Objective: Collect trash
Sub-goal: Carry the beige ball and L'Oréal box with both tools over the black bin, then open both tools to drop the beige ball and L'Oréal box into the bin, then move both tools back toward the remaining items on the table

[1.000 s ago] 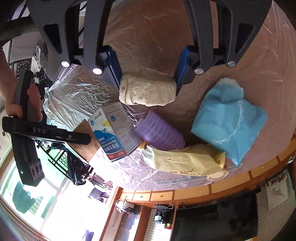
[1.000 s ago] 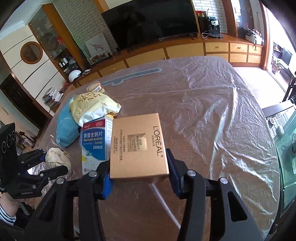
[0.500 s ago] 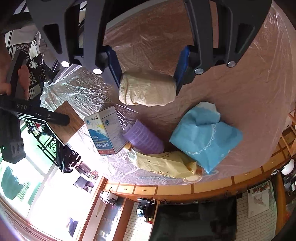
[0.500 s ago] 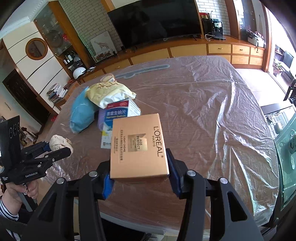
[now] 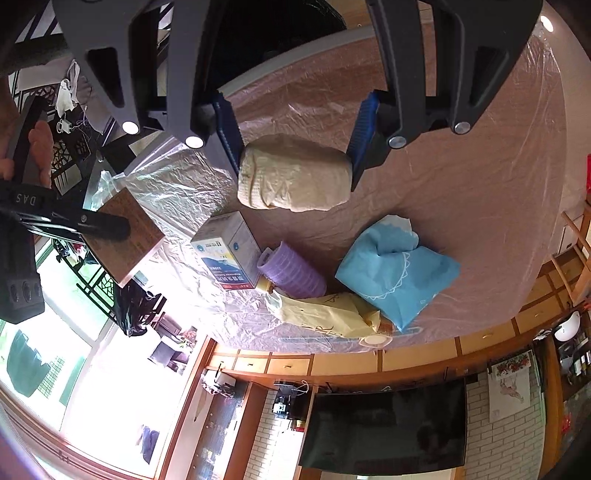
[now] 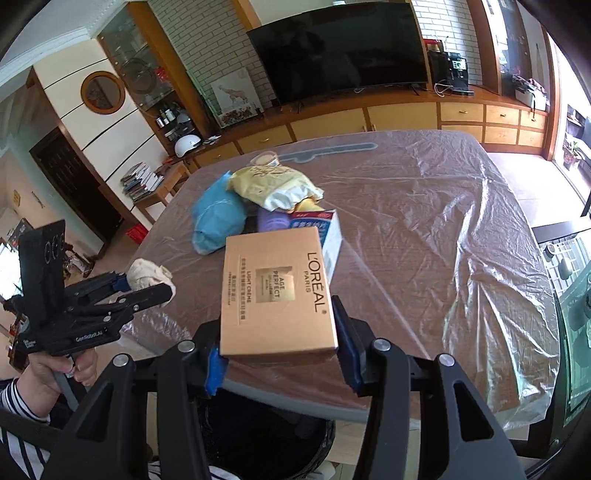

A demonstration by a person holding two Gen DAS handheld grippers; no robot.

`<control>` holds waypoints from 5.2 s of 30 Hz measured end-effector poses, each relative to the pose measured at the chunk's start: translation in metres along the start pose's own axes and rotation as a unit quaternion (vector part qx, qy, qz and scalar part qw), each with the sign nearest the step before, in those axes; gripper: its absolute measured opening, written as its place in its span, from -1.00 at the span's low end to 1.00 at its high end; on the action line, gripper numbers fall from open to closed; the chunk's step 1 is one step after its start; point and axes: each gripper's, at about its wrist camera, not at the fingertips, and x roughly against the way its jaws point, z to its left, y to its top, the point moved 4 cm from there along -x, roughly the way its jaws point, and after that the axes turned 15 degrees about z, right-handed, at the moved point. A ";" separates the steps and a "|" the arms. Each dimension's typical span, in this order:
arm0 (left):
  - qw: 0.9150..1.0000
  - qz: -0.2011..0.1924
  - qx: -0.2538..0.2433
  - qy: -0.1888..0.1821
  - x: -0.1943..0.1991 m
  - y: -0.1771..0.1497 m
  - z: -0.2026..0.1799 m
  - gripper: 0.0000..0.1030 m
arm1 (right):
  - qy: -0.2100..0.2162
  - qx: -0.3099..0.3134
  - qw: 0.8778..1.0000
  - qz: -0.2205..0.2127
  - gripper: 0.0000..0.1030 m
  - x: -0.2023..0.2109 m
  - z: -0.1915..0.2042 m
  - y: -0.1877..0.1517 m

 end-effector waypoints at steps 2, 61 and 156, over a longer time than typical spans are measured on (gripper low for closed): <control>1.000 0.000 -0.004 0.003 0.002 -0.003 -0.003 0.02 | 0.003 0.010 1.000 0.006 -0.07 0.000 0.007 -0.007; 0.989 0.129 -0.052 0.039 -0.068 -0.122 -0.043 0.02 | -0.036 0.125 0.977 0.170 -0.07 -0.096 0.050 -0.120; 0.981 0.073 -0.159 0.087 -0.077 0.107 0.065 0.97 | -0.124 -0.110 0.986 0.030 0.92 -0.101 0.014 0.068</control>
